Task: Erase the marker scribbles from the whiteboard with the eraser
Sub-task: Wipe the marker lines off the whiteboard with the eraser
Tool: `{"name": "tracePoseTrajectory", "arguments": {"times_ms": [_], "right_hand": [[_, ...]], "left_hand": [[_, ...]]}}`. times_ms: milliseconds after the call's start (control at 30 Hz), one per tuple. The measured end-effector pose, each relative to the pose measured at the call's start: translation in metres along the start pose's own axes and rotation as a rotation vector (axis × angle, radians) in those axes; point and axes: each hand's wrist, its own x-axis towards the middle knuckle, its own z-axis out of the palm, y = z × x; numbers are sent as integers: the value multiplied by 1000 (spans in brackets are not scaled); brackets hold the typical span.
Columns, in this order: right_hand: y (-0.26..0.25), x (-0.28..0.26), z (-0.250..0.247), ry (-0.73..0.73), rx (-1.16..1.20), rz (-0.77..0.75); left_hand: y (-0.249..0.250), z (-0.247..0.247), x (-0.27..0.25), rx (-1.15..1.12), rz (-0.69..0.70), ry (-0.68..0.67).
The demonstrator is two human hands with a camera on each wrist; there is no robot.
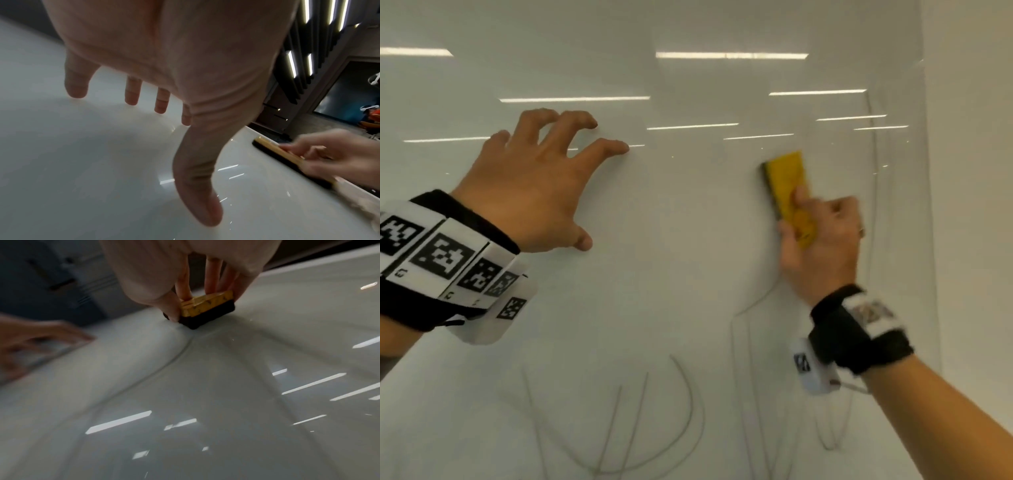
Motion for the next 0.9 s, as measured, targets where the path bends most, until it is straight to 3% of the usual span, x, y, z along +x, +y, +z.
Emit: {"name": "tracePoseTrajectory", "arguments": {"times_ms": [67,133,200,267,333,367,533,600,733,800,900], "right_hand": [[-6,-28,-2,-115,31,-169],[6,-8,-10,-176,31,-212],[22,39,-13,-101,-39,-119],[34,89,-16,-20,-93,67],[27,111,-14,-10,-73,208],[17,105,-11,-21,-61,198],[-9,41,-11,-226,32,-145],[8,72,-15,-179,-50,-90],[20,127,-15,-43,-70,197],[-9,107,-4,-85,-36,146],[-37,70,5,-204,51,-69]], "left_hand": [[2,2,1,14,-9,10],[3,3,3,28,-12,10],[3,3,5,38,-17,12],[5,4,6,46,-25,2],[6,4,5,46,-32,-5],[7,3,5,42,-36,-8],[12,-3,3,34,-51,-28],[11,-3,2,37,-46,-26],[11,-2,1,44,-38,-35],[12,-2,2,30,-45,-36],[15,-2,4,17,-58,-33]]}}
